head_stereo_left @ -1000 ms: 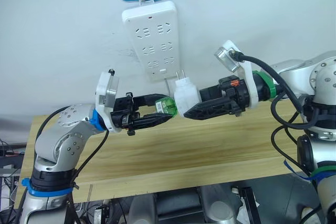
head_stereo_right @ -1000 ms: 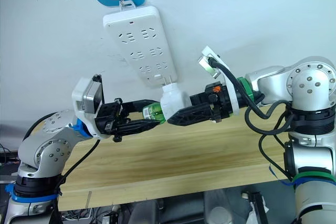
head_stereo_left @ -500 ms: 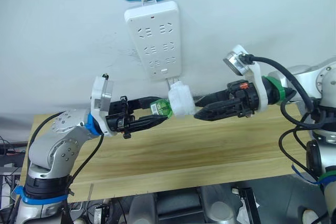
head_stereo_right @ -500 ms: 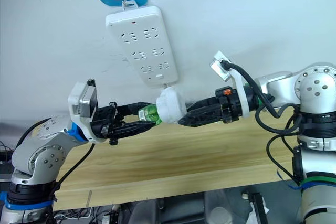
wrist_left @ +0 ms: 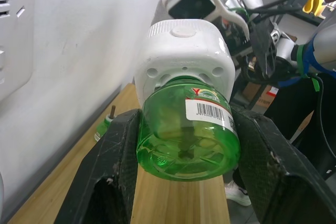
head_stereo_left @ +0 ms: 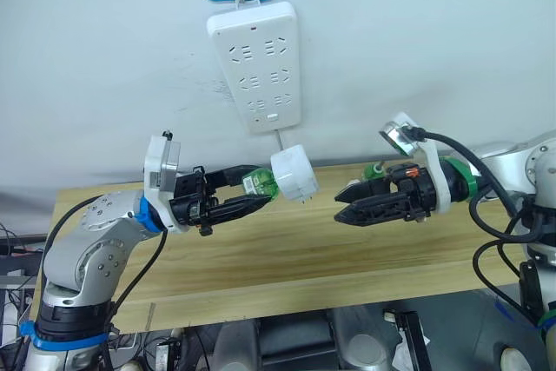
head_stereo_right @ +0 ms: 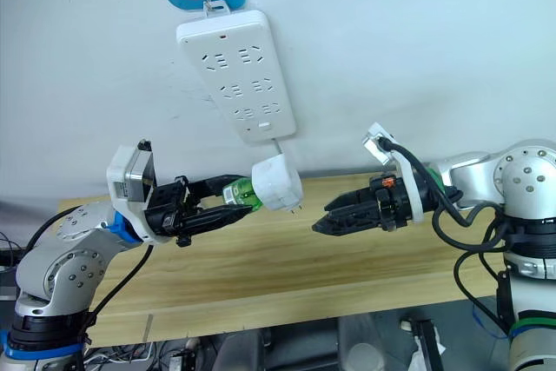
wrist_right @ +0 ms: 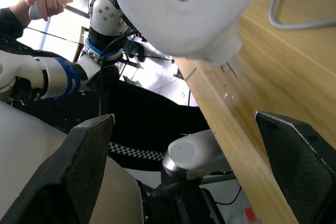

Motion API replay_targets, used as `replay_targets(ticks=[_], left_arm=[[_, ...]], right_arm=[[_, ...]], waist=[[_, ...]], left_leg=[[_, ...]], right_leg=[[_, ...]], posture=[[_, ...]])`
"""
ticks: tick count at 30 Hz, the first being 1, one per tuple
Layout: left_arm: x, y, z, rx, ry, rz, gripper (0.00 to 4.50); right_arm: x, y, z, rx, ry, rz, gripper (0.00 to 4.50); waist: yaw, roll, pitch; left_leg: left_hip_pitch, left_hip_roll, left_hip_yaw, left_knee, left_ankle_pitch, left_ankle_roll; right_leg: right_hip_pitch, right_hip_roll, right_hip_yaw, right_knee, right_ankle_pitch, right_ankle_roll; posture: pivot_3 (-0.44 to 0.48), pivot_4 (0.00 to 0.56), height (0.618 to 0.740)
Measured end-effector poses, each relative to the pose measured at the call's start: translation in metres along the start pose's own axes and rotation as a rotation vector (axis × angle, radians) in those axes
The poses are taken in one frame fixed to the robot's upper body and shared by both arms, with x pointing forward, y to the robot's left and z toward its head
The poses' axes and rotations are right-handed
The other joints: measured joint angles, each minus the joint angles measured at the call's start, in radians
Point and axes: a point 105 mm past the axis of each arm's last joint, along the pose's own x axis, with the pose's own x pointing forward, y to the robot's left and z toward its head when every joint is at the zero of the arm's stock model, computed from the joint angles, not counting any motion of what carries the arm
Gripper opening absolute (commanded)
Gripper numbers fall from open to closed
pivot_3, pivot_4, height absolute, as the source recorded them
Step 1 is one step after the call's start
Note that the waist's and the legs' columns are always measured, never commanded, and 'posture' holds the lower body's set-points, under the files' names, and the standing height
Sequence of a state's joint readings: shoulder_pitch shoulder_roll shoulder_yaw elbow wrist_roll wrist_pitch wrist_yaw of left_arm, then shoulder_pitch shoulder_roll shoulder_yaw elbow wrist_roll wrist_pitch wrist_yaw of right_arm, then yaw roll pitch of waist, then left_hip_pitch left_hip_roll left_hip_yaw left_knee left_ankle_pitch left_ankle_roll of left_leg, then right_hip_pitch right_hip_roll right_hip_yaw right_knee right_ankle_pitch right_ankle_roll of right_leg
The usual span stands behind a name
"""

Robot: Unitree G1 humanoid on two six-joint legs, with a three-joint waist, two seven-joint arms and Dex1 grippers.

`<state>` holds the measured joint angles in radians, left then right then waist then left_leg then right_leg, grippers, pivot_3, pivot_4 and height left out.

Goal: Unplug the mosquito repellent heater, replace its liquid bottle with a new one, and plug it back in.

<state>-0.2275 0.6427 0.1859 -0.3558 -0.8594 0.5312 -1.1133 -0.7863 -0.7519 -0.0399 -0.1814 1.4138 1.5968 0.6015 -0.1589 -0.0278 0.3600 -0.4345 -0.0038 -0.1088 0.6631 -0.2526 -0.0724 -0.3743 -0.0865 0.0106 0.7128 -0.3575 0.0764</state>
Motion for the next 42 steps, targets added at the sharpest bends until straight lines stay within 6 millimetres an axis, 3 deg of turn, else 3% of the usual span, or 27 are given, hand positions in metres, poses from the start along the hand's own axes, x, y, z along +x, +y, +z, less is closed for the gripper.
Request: replay_targets(ticks=[15, 18, 28, 29, 42], left_arm=[[0.0, -0.003, -0.003, -0.006, -0.013, 0.003, 2.28], [0.001, -0.005, -0.002, -0.001, -0.012, -0.004, 2.28], [0.0, -0.007, -0.004, -0.006, -0.008, -0.016, 2.28], [0.0, -0.006, -0.003, -0.004, -0.008, -0.016, 2.28], [0.001, -0.006, -0.001, 0.005, -0.011, -0.023, 2.28]], right_arm=[[0.001, -0.015, -0.021, 0.039, 0.007, -0.074, 4.47], [0.001, -0.016, -0.021, 0.032, 0.005, -0.084, 3.9], [0.001, -0.018, -0.019, 0.021, -0.007, -0.1, 0.22], [0.001, -0.019, -0.019, 0.021, -0.007, -0.1, 0.07], [0.002, -0.021, -0.017, 0.012, -0.018, -0.112, 0.07]], waist=[[0.019, 0.0, 0.0], [0.018, 0.0, 0.0], [0.019, 0.0, 0.0], [0.018, 0.0, 0.0], [0.018, 0.0, 0.0]], left_leg=[[0.0, 0.0, 0.0, 0.0, 0.0, 0.0], [0.0, 0.0, 0.0, 0.0, 0.0, 0.0], [0.0, 0.0, 0.0, 0.0, 0.0, 0.0], [0.0, 0.0, 0.0, 0.0, 0.0, 0.0], [0.0, 0.0, 0.0, 0.0, 0.0, 0.0]], right_leg=[[0.0, 0.0, 0.0, 0.0, 0.0, 0.0], [0.0, 0.0, 0.0, 0.0, 0.0, 0.0], [0.0, 0.0, 0.0, 0.0, 0.0, 0.0], [0.0, 0.0, 0.0, 0.0, 0.0, 0.0], [0.0, 0.0, 0.0, -0.001, 0.0, 0.0]], posture=[[-0.195, 0.323, 0.74], [-0.195, 0.322, 0.74], [-0.201, 0.322, 0.74], [-0.202, 0.323, 0.74], [-0.208, 0.318, 0.74]])
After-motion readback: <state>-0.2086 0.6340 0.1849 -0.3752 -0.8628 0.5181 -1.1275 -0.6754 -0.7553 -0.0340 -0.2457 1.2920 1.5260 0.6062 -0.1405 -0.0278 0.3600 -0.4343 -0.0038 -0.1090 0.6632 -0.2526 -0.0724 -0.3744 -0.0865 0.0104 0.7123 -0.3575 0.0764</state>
